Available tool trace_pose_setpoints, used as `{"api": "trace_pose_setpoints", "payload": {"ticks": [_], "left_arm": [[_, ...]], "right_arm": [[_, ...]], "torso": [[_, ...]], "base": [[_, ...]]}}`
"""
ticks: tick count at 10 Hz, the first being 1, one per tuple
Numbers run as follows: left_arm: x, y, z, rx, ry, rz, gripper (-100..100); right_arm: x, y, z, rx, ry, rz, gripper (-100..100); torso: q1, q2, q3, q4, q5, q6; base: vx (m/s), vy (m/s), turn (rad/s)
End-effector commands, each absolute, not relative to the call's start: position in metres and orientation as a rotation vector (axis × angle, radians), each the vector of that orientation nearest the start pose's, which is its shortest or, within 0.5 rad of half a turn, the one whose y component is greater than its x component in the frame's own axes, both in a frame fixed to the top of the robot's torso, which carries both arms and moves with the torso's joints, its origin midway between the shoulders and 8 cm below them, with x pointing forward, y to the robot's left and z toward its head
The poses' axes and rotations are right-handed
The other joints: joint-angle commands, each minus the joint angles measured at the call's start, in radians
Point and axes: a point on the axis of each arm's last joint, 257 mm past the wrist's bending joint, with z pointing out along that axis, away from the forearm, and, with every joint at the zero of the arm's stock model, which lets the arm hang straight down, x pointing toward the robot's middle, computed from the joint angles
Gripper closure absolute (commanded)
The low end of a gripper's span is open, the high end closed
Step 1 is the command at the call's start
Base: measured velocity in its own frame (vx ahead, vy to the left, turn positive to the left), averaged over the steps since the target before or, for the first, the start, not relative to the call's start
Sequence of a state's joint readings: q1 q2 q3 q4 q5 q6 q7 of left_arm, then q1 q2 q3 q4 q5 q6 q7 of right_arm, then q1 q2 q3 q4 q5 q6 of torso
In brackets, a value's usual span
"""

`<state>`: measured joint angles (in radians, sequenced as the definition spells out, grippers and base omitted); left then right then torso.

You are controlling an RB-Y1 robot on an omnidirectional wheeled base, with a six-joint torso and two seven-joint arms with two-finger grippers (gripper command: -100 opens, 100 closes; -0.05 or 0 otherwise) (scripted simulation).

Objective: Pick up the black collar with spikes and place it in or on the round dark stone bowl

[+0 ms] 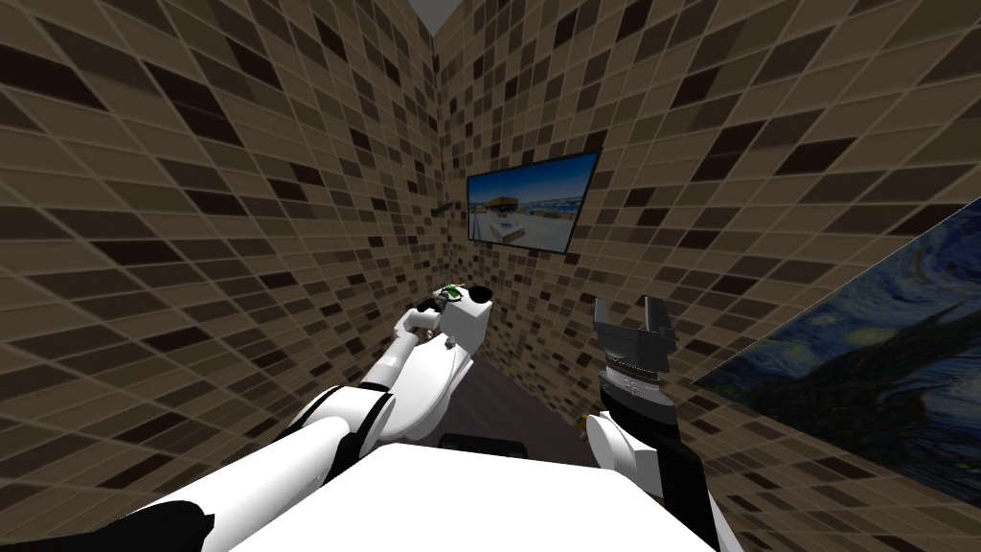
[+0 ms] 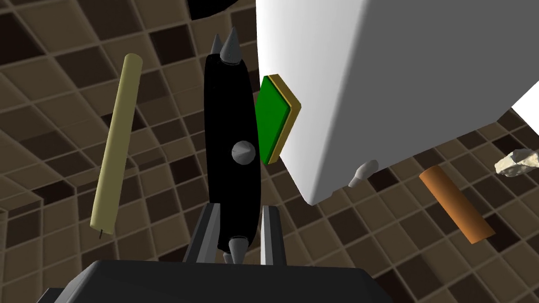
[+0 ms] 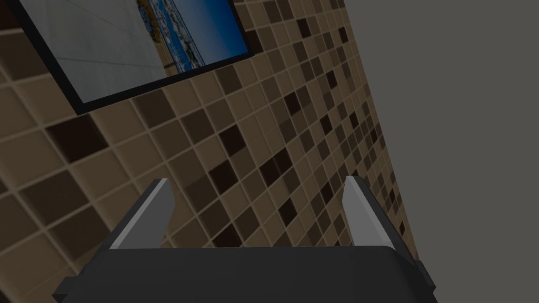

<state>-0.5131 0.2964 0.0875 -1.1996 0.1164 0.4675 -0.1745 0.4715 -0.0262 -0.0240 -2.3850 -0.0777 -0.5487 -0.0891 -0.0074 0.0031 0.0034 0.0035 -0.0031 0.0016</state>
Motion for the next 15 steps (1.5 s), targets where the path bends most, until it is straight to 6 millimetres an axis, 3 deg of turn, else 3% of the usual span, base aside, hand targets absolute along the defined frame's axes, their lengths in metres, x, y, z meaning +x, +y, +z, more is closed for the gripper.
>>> {"api": "trace_pose_setpoints", "payload": {"ticks": [1, 6, 15], "left_arm": [[0.672, 0.321, -0.203, -1.230, 1.564, -0.772, 100], [0.693, 0.324, -0.184, -1.283, 1.592, -0.771, 100], [0.702, 0.327, -0.194, -1.449, 1.641, -0.788, 100]], "right_arm": [[0.309, -0.282, 0.087, 0.561, 0.442, 1.464, 0], [0.309, -0.282, 0.087, 0.561, 0.442, 1.464, 0], [0.309, -0.282, 0.087, 0.561, 0.442, 1.464, 0]], "torso": [[0.000, 0.000, 0.000, 0.000, 0.000, 0.000], [0.000, -0.002, -0.002, -0.001, 0.001, 0.000], [-0.003, -0.010, -0.007, -0.004, 0.001, 0.001]], "base": [[-0.037, -0.061, 0.028], [-0.018, -0.070, 0.022], [0.044, -0.100, 0.010]]}}
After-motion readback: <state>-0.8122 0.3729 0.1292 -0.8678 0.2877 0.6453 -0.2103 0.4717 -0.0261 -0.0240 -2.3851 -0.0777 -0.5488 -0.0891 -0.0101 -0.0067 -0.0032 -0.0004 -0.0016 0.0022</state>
